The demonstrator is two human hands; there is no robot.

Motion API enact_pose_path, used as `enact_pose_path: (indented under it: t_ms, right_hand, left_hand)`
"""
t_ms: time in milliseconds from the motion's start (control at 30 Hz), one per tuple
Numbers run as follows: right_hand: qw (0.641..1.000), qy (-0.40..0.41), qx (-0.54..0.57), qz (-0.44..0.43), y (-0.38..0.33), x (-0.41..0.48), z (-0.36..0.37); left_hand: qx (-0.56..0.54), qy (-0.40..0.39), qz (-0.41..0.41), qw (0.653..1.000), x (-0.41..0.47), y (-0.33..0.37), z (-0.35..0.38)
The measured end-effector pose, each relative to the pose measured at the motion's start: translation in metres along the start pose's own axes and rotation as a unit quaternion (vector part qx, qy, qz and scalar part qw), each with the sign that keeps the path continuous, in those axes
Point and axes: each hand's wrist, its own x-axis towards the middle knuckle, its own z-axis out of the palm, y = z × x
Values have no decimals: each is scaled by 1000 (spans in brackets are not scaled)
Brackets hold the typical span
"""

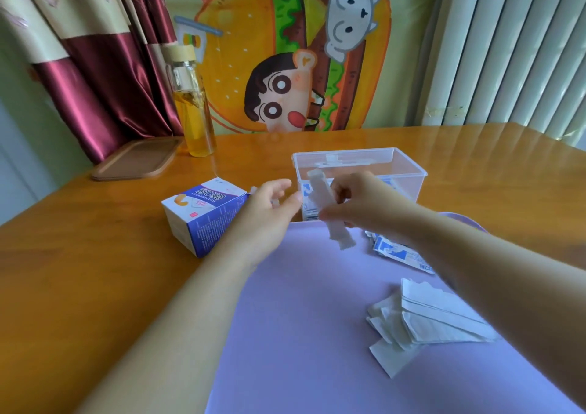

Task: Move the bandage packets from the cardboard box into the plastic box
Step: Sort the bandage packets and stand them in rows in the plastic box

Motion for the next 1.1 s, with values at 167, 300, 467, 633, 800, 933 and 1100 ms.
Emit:
enact_pose_path:
  t_ms: [167, 300, 467, 633, 800, 933, 1100]
  right_hand:
    - [992, 17, 126, -16, 1, -6, 21]
    - [983, -83, 159, -38, 3, -10, 20]
    - [981, 9, 194, -19, 13, -7, 14]
    - [985, -6, 170, 28, 21, -8, 13]
    - [983, -28, 179, 42, 27, -8, 8]
    - [978, -32, 201, 47, 26, -8, 8]
    - [977, -40, 199, 63, 30, -7, 8]
  left_hand:
    - [-178, -161, -40, 970, -8, -1, 24]
    - [-228, -68, -80, 968, 1, -11, 26]
    - [-283, -104, -109, 947, 4, -9, 24]
    - [-251, -106, -103, 957, 4, -13, 24]
    - [-228, -75, -90, 967, 5, -14, 22]
    - [-214, -71, -88, 970, 5, -15, 23]
    - [-217, -51, -113, 968, 3, -14, 25]
